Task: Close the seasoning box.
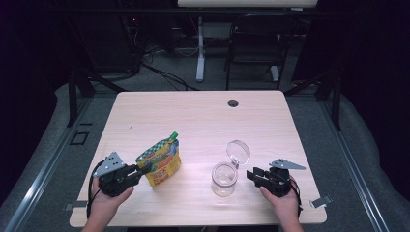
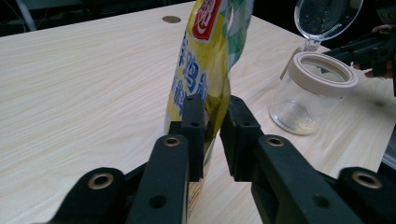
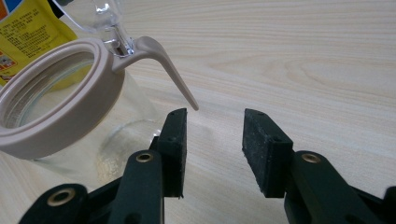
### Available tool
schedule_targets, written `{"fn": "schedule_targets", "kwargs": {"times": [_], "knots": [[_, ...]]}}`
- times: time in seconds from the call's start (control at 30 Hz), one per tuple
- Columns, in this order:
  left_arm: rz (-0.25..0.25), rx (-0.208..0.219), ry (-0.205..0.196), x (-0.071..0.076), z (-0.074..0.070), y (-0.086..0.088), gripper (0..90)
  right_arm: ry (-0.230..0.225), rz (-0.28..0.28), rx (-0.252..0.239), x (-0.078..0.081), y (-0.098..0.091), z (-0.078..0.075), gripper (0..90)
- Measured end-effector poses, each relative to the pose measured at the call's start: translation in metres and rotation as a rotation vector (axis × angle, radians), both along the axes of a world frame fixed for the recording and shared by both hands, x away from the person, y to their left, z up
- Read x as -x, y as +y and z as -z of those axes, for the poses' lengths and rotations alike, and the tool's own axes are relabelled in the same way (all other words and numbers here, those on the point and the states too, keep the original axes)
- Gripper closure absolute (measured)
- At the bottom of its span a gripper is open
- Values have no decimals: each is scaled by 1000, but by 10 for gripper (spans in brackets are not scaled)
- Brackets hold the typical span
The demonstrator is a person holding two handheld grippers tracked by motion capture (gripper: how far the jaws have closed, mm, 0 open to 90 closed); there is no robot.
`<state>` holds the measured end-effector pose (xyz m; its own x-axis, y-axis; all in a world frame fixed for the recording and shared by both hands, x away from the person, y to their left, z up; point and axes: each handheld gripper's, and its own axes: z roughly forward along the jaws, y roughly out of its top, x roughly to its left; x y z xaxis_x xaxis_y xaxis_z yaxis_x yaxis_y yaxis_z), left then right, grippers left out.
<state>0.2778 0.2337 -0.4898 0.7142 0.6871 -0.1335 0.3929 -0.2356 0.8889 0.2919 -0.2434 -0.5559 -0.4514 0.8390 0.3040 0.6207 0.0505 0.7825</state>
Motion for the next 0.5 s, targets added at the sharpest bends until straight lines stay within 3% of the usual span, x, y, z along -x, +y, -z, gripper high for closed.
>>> {"fn": "schedule_targets", "kwargs": {"times": [0.2, 0.33, 0.5], "knots": [[1, -8, 64, -6, 3, -5, 591, 0, 1, 2, 0, 0, 1, 602], [-31, -22, 74, -11, 6, -9, 509, 2, -4, 7, 0, 1, 1, 600], [-57, -33, 95, -16, 9, -13, 490, 5, -3, 0, 0, 0, 1, 595]]}}
